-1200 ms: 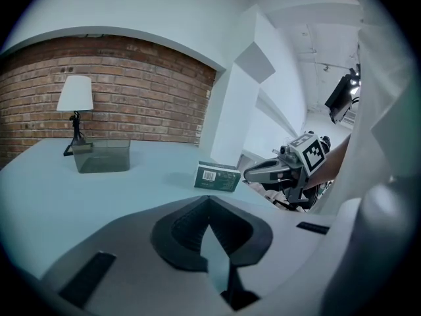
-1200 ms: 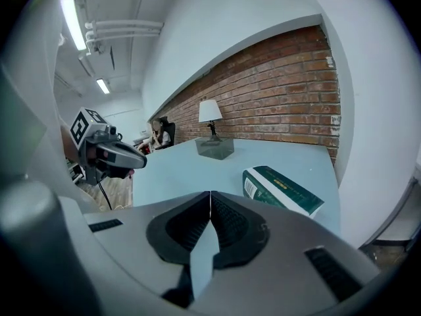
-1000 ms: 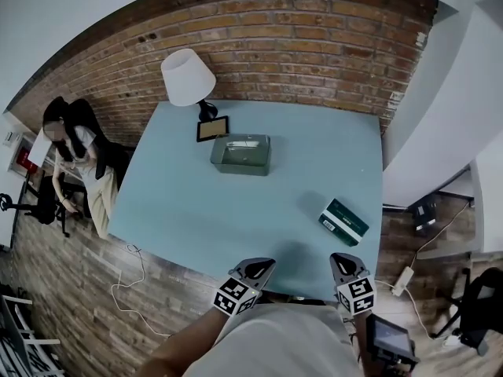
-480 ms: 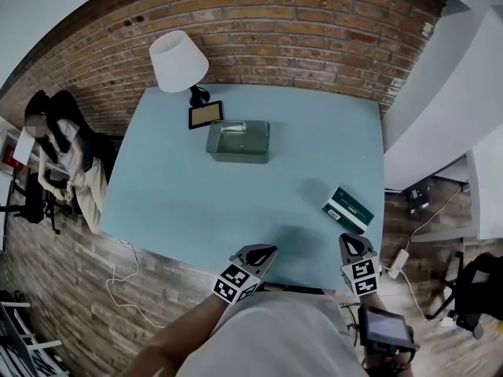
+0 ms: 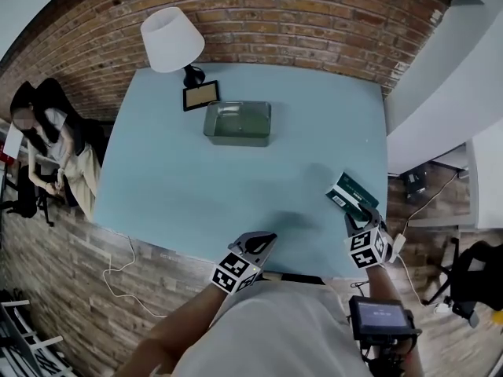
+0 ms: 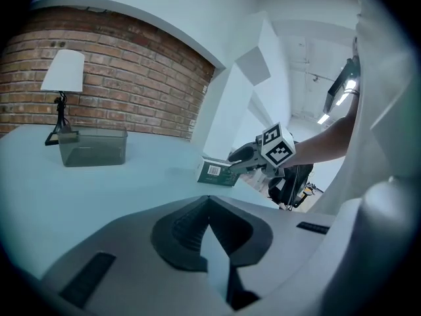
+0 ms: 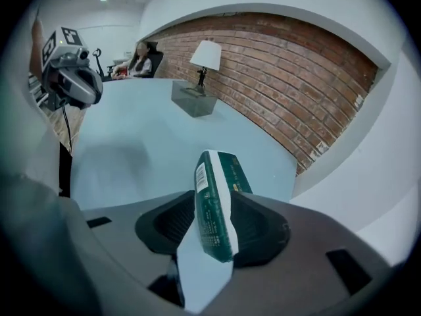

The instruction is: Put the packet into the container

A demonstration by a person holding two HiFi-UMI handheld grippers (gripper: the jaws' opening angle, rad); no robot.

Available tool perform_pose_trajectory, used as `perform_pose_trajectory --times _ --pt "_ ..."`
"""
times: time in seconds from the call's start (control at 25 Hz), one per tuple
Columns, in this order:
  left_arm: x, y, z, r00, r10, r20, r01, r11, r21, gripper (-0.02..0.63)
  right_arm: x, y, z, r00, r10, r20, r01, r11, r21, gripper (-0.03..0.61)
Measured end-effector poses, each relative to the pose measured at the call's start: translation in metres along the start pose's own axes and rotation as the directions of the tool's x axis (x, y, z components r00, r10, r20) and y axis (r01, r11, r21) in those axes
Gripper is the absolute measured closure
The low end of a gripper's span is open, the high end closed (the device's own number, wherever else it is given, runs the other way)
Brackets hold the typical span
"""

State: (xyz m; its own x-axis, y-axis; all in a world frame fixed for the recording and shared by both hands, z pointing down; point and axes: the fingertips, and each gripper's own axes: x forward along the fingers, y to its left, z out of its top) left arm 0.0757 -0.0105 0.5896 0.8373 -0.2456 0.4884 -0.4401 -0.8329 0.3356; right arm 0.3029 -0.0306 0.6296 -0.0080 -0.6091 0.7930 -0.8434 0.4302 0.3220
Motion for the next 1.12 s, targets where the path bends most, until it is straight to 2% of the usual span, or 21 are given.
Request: perform_pose_trajectory --times 0.32,0.6,0.76,1.12 --pt "-0.011 0.013 -0.003 1.0 0.018 -0.003 -0.018 1.0 -0.005 0.606 0.029 -0.003 -0.013 0.979 -0.071 -0.19 0.032 0.979 -0.199 0.314" --pt "-0.023 0.023 -0.007 0.999 0.047 -0.001 -0.047 0.999 -0.024 0.606 0.046 -0.015 -0.024 0.939 -0.211 -0.271 0.091 0.913 -0.397 0.298" --pt "-0.026 0.026 -0.008 0.998 0.056 0.002 -0.056 0.998 -0.034 0.606 0.046 -0.021 -0.024 0.935 -0.232 -0.269 0.101 0.9 -0.424 0.299" --pt "-0.027 0.034 -0.004 0.998 0.066 0.022 -0.065 0.997 -0.039 0.606 0.042 -0.02 -0.02 0.941 -0.21 -0.266 0.088 0.909 -0.407 0.341"
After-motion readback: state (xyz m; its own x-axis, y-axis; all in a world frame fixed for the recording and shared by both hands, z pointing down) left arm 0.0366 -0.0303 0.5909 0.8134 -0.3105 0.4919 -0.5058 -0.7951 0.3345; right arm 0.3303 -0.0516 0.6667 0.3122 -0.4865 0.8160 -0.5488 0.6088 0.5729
